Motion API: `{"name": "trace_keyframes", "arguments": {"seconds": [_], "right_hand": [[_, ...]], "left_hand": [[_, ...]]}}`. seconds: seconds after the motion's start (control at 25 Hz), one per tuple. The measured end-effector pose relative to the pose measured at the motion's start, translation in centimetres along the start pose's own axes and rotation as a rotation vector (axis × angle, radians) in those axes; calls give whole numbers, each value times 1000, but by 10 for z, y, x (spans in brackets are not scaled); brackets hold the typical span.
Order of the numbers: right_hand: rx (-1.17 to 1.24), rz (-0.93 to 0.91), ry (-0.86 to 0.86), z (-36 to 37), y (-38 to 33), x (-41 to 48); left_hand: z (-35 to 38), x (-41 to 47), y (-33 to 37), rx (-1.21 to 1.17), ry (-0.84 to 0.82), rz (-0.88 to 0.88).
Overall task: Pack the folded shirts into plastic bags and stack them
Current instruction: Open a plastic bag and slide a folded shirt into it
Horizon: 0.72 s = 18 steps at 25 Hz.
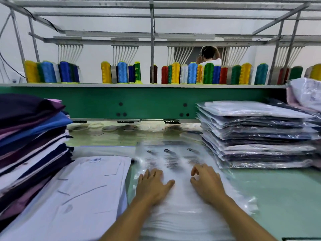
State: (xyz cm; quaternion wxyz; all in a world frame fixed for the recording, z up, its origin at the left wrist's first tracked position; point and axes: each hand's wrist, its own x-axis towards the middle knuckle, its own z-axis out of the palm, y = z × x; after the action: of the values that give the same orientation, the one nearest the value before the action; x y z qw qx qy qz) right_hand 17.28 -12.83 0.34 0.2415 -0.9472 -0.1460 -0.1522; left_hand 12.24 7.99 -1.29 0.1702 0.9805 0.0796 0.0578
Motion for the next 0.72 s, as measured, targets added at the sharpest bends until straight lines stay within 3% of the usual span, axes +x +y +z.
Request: {"name": "trace_keyframes", "arguments": {"seconds": [0.08, 0.4, 0.56, 0.72], "right_hand": [[-129, 75, -33, -3, 14, 1], [-26, 172, 53, -10, 40, 10], [390, 252, 207, -13, 44, 12], [755, 414, 304, -24, 48, 17]], "left_hand": [[-2, 4, -2, -18, -3, -22], [-4, -2, 11, 16, 190, 69], [-9, -9, 20, 82, 253, 231], [-9, -11, 19, 59, 311, 256]]}}
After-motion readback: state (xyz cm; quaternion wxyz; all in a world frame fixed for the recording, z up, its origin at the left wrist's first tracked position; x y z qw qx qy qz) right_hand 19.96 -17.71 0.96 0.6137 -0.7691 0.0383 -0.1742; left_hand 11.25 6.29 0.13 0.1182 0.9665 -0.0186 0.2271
